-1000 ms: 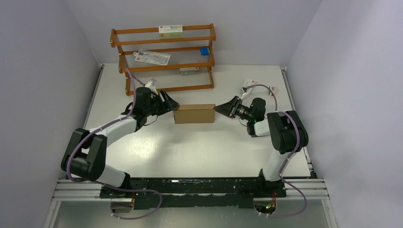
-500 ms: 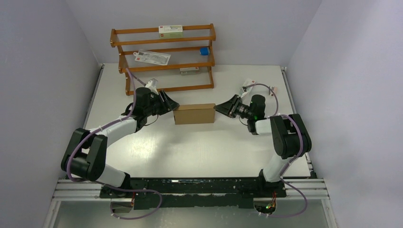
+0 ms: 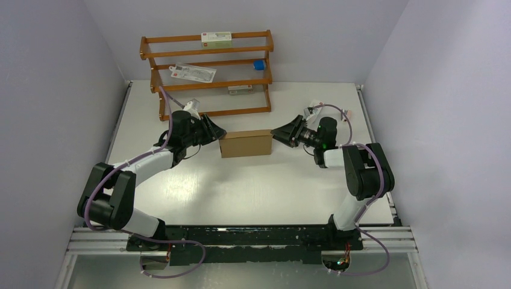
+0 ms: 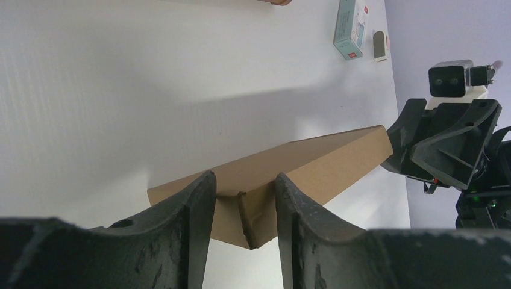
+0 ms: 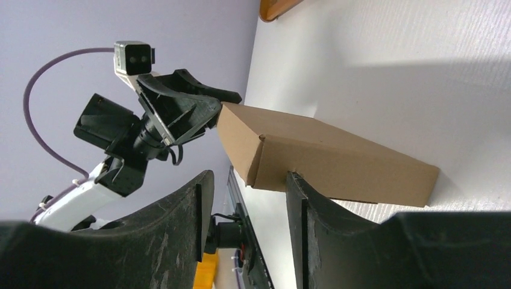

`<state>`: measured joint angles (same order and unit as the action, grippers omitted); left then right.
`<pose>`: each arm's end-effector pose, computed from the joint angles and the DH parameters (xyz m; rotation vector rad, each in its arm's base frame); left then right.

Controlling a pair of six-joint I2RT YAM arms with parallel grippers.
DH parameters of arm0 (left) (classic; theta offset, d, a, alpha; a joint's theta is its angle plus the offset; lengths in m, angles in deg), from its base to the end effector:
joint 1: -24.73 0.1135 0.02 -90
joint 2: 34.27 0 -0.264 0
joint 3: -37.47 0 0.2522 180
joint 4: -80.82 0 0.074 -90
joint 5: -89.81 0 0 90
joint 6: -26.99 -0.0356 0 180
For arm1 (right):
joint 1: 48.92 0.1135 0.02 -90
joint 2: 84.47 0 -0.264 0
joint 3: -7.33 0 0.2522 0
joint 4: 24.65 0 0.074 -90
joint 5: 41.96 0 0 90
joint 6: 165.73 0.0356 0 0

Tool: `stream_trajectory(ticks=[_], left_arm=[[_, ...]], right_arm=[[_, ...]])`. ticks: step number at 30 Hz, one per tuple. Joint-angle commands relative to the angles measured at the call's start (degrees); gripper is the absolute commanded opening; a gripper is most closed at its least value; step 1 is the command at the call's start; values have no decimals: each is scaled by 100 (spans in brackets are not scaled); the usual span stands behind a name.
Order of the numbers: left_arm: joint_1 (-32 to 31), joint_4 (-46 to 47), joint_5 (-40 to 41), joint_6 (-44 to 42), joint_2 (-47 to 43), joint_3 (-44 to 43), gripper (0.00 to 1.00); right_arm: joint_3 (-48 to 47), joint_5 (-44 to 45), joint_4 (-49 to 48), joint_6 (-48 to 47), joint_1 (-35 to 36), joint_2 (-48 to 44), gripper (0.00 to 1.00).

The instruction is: Fold the paper box

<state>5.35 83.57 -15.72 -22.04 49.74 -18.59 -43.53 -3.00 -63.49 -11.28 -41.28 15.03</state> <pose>0.2923 -0.1129 0.2117 -0.2163 2.1116 -0.9239 0.3186 0.0707 0.1682 0.2264 1.9859 1.6348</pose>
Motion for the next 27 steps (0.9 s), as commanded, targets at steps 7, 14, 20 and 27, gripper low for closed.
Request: stream_trajectory(ticks=[7, 14, 20, 27], left_arm=[[30, -592, 253, -302, 168, 232, 43], [30, -614, 283, -336, 162, 245, 42], [30, -605, 293, -299, 192, 305, 39], [30, -729, 360, -261, -12, 345, 41]], right_arm=[[-222, 231, 374, -382, 17, 482, 42], [-100, 297, 676, -490, 21, 824, 13], [154, 931, 2050, -1550, 27, 545, 0], [-149, 816, 2378, -1908, 67, -149, 16]])
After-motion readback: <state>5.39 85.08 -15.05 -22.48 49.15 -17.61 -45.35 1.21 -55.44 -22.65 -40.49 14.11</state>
